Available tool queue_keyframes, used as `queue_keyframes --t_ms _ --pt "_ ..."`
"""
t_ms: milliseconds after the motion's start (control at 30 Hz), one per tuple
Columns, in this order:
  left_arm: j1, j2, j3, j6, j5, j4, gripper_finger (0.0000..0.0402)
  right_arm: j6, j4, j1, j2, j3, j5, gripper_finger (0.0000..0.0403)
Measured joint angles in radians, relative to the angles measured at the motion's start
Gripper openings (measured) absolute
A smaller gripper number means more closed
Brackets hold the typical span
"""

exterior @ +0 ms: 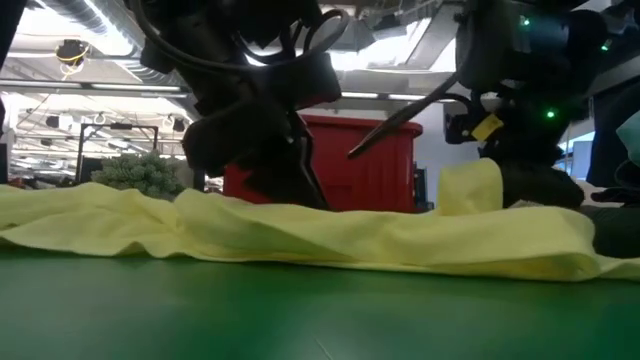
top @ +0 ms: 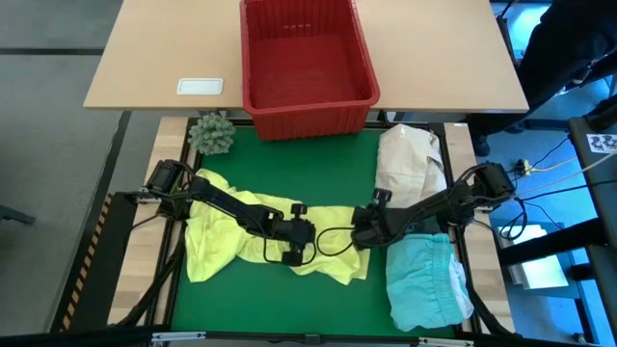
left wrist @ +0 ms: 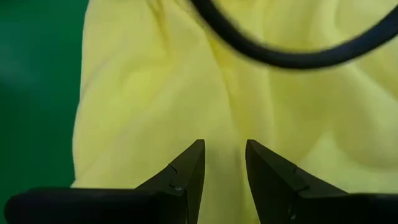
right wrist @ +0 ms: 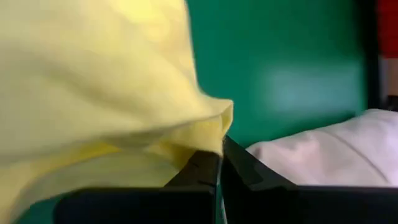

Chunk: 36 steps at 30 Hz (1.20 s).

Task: Fold Laundry from Bin
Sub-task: Fold the yellow shirt

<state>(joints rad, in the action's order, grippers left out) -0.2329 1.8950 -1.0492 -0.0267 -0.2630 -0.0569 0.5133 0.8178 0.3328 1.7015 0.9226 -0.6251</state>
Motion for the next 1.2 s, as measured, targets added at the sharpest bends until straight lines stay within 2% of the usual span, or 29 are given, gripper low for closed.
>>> queue_keyframes --t_ms 133,433,567,667,767,1033,1200 --pt "0.001 0.0 0.0 -0.008 0.0 -0.014 0.0111 -0.026 0.023 0.002 -0.035 0.005 0.059 0.0024" --pt "0.001 0.0 0.0 -0.018 -0.001 -0.03 0.0111 0.015 0.196 0.002 -0.177 0.076 0.063 0.0154" --pt "0.001 0.0 0.0 -0.018 -0.002 -0.033 0.0111 0.015 0.183 0.001 -0.223 0.077 0.149 0.0174" --pt "0.001 0.0 0.0 -0.018 -0.006 -0.039 0.0111 -0.035 0.133 0.014 -0.227 0.076 0.264 0.0167" --pt "0.001 0.0 0.0 -0.018 -0.008 -0.04 0.0111 -0.1 0.017 0.04 -0.227 0.042 0.3 0.0139" --pt "0.001 0.0 0.0 -0.018 -0.008 -0.04 0.0111 -0.128 -0.214 0.036 -0.227 -0.087 0.37 0.0013" --pt "0.002 0.0 0.0 -0.017 -0.008 -0.04 0.0111 -0.127 -0.317 0.001 -0.227 -0.142 0.381 0.0018"
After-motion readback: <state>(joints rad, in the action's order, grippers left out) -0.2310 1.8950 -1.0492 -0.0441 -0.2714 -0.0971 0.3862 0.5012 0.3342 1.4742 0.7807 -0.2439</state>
